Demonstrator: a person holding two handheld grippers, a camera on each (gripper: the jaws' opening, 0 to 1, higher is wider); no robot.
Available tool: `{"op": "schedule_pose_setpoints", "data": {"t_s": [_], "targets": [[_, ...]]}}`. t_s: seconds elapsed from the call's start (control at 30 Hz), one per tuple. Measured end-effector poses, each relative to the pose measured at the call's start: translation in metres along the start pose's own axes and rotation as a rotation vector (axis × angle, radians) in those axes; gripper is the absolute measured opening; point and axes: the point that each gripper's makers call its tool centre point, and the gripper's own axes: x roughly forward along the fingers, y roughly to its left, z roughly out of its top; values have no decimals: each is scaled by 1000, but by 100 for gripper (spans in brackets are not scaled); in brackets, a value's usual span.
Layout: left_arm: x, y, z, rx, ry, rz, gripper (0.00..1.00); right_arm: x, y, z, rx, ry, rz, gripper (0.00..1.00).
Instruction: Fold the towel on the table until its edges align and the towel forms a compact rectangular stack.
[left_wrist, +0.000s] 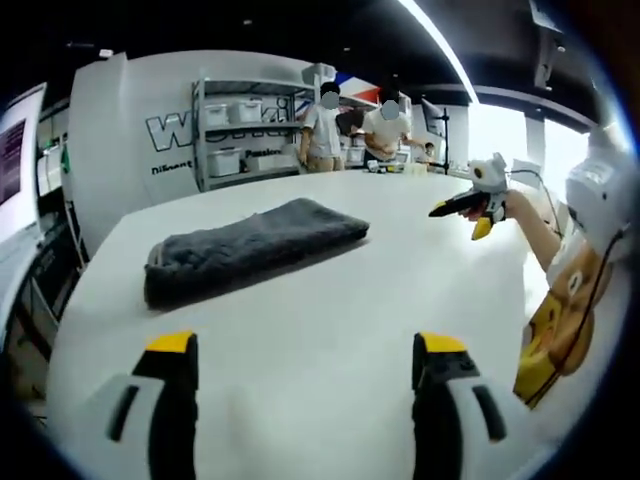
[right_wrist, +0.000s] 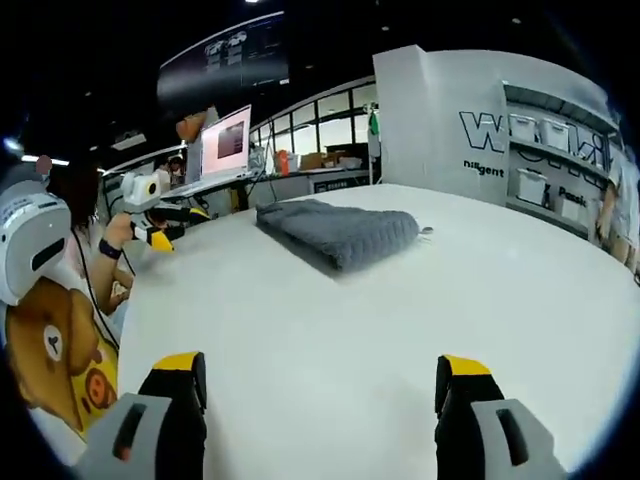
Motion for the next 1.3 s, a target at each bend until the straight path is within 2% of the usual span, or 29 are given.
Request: {"op": "schedule_pose_setpoints", "data": {"t_s": [0.2,0.47,0.7,1.3], "targets": [[0,-3,3,3,-8,-3,93,-6,-7,5,5,-21,-18,100],[2,-4,3,2,-5,-7,93,-3,-9,5,28,-26,-11,100],[0,-3,2,1,-5,-4,93,6,-8,12,19,-19,3,100],[-5,1,-5,-12,-3,4,93,37,-6,44,-4,-11,66,100]]}}
